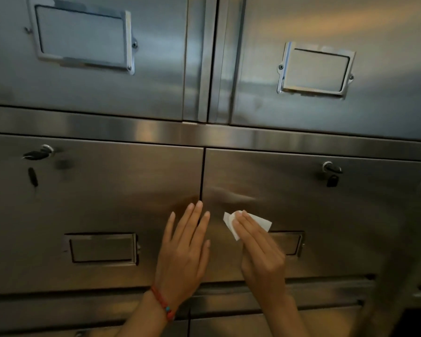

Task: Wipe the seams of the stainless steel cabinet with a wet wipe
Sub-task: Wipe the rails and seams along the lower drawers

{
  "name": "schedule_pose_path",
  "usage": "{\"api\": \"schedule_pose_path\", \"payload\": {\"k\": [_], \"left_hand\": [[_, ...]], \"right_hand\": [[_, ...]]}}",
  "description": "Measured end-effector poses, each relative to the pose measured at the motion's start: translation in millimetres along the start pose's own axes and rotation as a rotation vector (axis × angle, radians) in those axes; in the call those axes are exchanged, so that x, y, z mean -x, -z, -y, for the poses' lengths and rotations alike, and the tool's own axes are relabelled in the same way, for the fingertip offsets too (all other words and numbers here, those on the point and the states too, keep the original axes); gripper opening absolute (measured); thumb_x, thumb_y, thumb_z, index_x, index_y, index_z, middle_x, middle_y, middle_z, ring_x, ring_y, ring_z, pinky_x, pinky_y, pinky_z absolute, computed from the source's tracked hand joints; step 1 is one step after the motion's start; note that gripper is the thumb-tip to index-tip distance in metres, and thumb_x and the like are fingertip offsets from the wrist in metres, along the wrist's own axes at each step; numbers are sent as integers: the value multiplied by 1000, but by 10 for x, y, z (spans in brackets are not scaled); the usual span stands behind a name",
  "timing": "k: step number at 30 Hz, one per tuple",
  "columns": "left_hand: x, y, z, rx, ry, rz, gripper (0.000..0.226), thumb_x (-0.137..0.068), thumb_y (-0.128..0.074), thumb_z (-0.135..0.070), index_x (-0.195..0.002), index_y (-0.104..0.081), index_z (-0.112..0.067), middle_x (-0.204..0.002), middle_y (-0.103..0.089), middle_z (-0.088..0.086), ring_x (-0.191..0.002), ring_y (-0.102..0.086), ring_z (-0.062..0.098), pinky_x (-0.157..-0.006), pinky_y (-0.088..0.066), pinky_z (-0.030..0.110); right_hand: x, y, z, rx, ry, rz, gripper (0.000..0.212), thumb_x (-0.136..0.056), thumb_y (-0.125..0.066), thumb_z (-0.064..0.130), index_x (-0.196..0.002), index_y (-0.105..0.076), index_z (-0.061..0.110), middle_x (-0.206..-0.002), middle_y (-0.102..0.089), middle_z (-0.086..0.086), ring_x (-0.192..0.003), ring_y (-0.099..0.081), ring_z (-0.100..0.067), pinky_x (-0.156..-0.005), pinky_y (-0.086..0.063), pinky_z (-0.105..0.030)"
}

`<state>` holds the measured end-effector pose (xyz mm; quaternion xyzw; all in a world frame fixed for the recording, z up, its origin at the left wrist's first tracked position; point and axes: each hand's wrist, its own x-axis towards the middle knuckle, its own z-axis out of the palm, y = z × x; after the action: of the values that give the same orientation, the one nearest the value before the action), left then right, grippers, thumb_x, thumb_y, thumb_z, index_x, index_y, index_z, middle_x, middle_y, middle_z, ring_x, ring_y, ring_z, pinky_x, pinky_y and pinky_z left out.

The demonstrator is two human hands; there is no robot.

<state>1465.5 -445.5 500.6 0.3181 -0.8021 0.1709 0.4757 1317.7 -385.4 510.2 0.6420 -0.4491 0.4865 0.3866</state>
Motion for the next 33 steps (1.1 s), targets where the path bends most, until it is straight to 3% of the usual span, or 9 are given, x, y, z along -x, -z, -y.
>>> {"api": "schedule_pose_path", "payload": {"k": [5, 10, 13, 15, 18, 24, 28, 33], "left_hand": [[251, -28, -12, 39, 12, 65, 49, -101, -19, -31, -129, -49, -5, -137, -47, 16, -128, -43, 28, -107, -25, 46], [457, -99, 17, 63, 27, 119, 48, -100, -20, -30, -128, -50, -5, -137, -48, 16, -128, -44, 28, -108, -22, 44], [593, -170, 74, 66, 50, 142, 45, -94, -32, -27, -127, -52, -4, -137, -47, 15, -130, -40, 27, -108, -22, 44], [684, -211, 100, 83, 79, 158, 48, -99, -24, -30, -127, -52, -3, -137, -46, 15, -131, -35, 24, -108, -21, 44], [840, -278, 106, 69, 93, 199, 56, -101, -13, -32, -127, -52, -2, -136, -48, 17, -131, -34, 23, -107, -22, 45], [1226, -501, 47, 35, 126, 228, 56, -101, -14, -31, -123, -56, -1, -133, -50, 19, -129, -36, 24, -107, -21, 44], [1501, -654, -49, -7, 122, 229, 45, -98, -28, -26, -122, -56, -2, -133, -50, 17, -126, -44, 30, -105, -27, 46], [1739, -790, -129, -28, 186, 314, 46, -84, -39, -24, -120, -57, -4, -130, -54, 17, -125, -41, 25, -108, -18, 41]], "right_hand": [[308, 3, 141, 10, -53, 28, 37, -103, -34, 21, -108, -64, 0, -112, -66, -16, -108, -62, -25, -87, -53, -40], [519, -18, 167, -6, -107, 67, 38, -104, -30, 21, -112, -61, 1, -116, -63, -14, -110, -60, -25, -96, -48, -35], [644, -67, 171, -23, -165, 86, 39, -105, -27, 23, -114, -58, 2, -116, -63, -15, -111, -60, -26, -102, -42, -32], [732, -115, 175, -31, -199, 92, 43, -105, -26, 24, -112, -60, 0, -115, -64, -16, -109, -60, -28, -102, -41, -32], [885, -176, 172, -49, -227, 95, 44, -105, -26, 23, -109, -62, -3, -114, -63, -16, -108, -61, -27, -97, -47, -34], [1263, -269, 132, -72, -249, 100, 34, -103, -32, 19, -110, -59, 0, -112, -63, -15, -107, -61, -25, -97, -45, -26], [1552, -295, 61, -59, -270, 90, 24, -90, -46, 0, -107, -62, -3, -111, -64, -16, -106, -63, -26, -94, -50, -30], [1808, -358, 54, -59, -283, 90, 25, -87, -49, -1, -108, -62, 1, -112, -64, -13, -109, -61, -23, -96, -49, -28]]}}
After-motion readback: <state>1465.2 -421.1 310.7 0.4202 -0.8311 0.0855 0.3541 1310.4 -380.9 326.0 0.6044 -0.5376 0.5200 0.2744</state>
